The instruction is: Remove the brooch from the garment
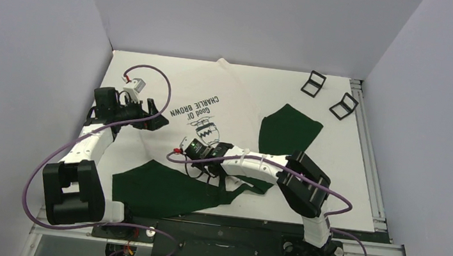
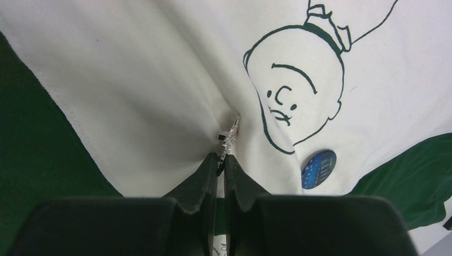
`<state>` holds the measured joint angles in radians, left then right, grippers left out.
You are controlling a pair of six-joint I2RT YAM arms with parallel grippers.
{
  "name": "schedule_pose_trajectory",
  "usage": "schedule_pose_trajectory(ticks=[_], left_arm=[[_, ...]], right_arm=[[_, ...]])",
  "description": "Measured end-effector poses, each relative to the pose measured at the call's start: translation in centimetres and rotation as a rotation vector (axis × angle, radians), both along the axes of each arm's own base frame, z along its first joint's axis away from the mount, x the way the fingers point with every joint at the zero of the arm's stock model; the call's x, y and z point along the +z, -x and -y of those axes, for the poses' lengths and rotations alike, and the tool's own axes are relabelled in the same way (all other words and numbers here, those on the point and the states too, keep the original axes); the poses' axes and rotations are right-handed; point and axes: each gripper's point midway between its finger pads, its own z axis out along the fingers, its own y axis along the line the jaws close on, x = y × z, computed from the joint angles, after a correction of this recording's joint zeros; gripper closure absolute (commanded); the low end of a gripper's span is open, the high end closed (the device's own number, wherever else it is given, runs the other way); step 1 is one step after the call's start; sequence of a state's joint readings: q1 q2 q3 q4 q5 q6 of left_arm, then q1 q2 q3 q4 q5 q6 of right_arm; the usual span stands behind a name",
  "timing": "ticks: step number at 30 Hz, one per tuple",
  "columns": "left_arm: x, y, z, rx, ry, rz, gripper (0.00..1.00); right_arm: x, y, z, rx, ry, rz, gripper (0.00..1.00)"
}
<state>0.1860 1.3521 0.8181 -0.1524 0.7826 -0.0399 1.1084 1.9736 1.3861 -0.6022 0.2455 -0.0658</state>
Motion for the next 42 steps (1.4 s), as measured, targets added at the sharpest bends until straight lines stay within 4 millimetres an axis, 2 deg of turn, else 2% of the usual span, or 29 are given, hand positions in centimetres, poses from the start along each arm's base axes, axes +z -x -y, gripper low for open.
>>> schedule_pose_trajectory(ticks=[15, 24, 28, 32, 38, 42], left_arm=[[-0.1, 0.3, 0.6, -0.036, 0.033, -0.009, 0.15], [0.5, 1.2, 2.3, -0.124, 0.121, 0.001, 0.17], [-0.5, 2.3, 3.8, -0.188, 0.15, -0.026, 0.18], [-1.7, 3.5, 5.6, -0.271, 0.149, -0.045, 0.2], [-3.7, 7.2, 10.2, -0.438, 0.166, -0.106, 0.3], [-3.4, 8.4, 12.5, -0.512, 0.192, -0.103, 0.34]], right_arm=[[1.2, 0.1, 0.6, -0.004, -0.111, -0.053, 1.0], [0.6, -0.5, 1.7, -0.071, -0.301, -0.178, 1.0], [0.5, -1.5, 2.3, -0.142, -0.429, -0.24, 1.0], [0.3, -1.7, 2.7, -0.184, -0.531, -0.293, 1.0], [0.2, -0.8, 1.9, -0.18, -0.626, -0.35, 1.0], [0.2, -0.3, 1.5, -0.183, -0.679, -0.39, 1.0]])
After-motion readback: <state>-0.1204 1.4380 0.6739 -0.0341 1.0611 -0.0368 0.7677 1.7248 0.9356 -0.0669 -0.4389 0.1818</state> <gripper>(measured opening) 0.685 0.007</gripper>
